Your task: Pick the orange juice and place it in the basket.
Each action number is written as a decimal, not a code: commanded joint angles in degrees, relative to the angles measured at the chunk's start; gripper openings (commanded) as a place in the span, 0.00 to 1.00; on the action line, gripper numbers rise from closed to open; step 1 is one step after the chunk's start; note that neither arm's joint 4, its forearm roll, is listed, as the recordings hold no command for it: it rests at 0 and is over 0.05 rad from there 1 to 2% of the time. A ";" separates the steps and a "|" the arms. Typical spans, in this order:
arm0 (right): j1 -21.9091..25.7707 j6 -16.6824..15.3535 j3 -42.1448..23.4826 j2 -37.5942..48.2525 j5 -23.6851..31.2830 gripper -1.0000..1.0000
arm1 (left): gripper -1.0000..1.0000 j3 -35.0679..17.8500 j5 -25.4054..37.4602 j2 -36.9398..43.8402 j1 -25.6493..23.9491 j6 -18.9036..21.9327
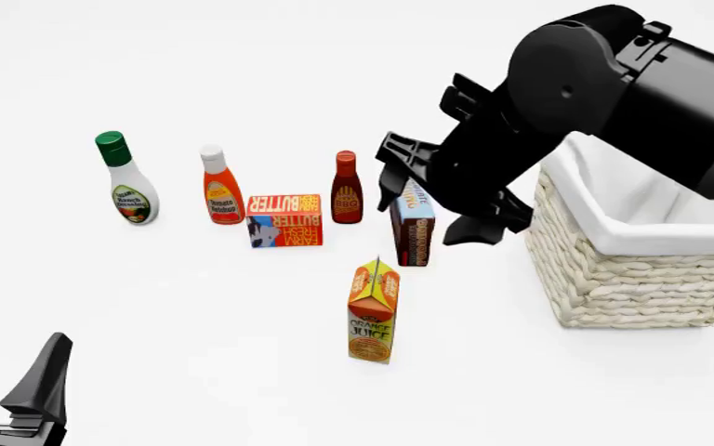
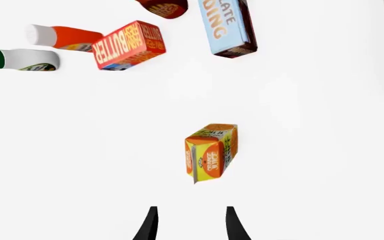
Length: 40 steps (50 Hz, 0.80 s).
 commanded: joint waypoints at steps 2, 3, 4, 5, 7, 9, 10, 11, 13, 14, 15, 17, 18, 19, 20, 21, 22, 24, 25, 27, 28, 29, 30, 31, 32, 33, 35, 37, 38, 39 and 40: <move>0.08 -0.40 -3.44 3.42 2.50 1.00 | 1.00 0.00 0.01 0.00 0.00 0.00; 0.14 -0.45 -3.95 3.83 2.75 1.00 | 1.00 0.00 0.00 0.00 -0.01 0.00; -0.04 -0.72 -4.39 4.21 3.01 1.00 | 1.00 0.00 0.00 0.00 0.02 -0.01; -0.05 -0.78 -4.64 4.48 3.14 1.00 | 1.00 0.00 -0.01 0.00 0.00 -0.01; -0.26 -1.18 -5.13 5.23 3.31 1.00 | 1.00 0.00 0.00 0.00 0.00 0.00; -0.31 -1.34 -5.40 5.90 3.34 1.00 | 1.00 0.00 0.01 0.00 0.00 0.00; -0.63 -1.70 -5.55 6.24 3.34 1.00 | 1.00 0.00 0.01 0.00 0.00 0.00; -0.69 -1.93 -5.72 6.65 3.29 1.00 | 1.00 0.00 -0.01 0.00 -0.01 -0.01; -0.42 -1.76 -5.92 7.06 3.30 1.00 | 1.00 0.00 0.00 0.00 0.00 0.00; -1.11 -2.61 -5.97 7.54 3.33 1.00 | 1.00 0.00 0.00 0.00 0.01 -0.01; -0.84 -2.33 -5.93 7.67 3.32 1.00 | 1.00 0.00 0.00 0.00 0.01 0.00; -0.52 -2.07 -5.84 7.94 3.32 1.00 | 1.00 0.00 0.00 0.00 0.00 -0.01; -0.35 -1.95 -6.08 8.17 3.32 1.00 | 1.00 0.00 0.01 0.01 -0.01 0.00; -0.34 -1.95 -6.01 8.31 3.32 1.00 | 1.00 0.00 0.00 0.00 0.00 -0.01; -0.38 -2.04 -5.94 8.57 3.32 1.00 | 1.00 0.00 -0.01 0.00 0.00 0.00; -0.14 -1.78 -5.99 8.67 3.32 1.00 | 1.00 0.00 -0.01 0.00 -0.01 -0.01; -0.33 -2.05 -5.73 8.89 3.33 1.00 | 1.00 0.00 -0.01 0.00 0.00 0.00; -0.06 -1.85 -5.59 9.14 3.33 1.00 | 1.00 0.00 -0.01 0.00 0.01 -0.01; -0.01 -1.83 -5.61 9.26 3.33 1.00 | 1.00 0.00 0.01 0.00 0.00 0.01; 0.02 -1.91 -5.46 9.52 3.33 1.00 | 1.00 0.00 0.00 0.00 -0.01 0.00; 0.11 -1.86 -5.53 9.62 3.33 1.00 | 1.00 0.00 0.00 0.00 -0.01 0.00; 0.18 -1.84 -5.38 9.71 3.33 1.00 | 1.00 0.00 0.00 0.00 0.01 0.00; 0.17 -1.87 -5.44 9.81 3.33 1.00 | 1.00 0.00 0.00 0.00 0.00 0.00; 0.17 -1.87 -5.44 9.81 3.33 1.00 | 1.00 0.00 0.00 0.00 0.00 0.00; 0.53 -1.59 -5.25 9.92 3.32 1.00 | 1.00 0.00 0.00 0.00 0.01 0.00; 0.55 -1.64 -5.42 10.02 3.32 1.00 | 1.00 0.00 0.00 0.00 0.00 0.01; -0.06 -2.36 -5.19 10.20 3.33 1.00 | 1.00 0.00 -0.01 0.00 0.00 0.00; 0.22 -2.05 -5.13 10.20 3.33 1.00 | 1.00 0.00 0.00 0.00 0.01 -0.01; 0.45 -1.78 -4.78 10.25 3.32 1.00 | 1.00 0.00 0.00 0.00 0.01 0.01; 0.48 -1.77 -4.75 10.35 3.32 1.00 | 1.00 0.00 0.00 0.00 -0.01 -0.01; 0.48 -1.77 -4.75 10.35 3.32 1.00 | 1.00 0.00 0.00 0.00 -0.01 -0.01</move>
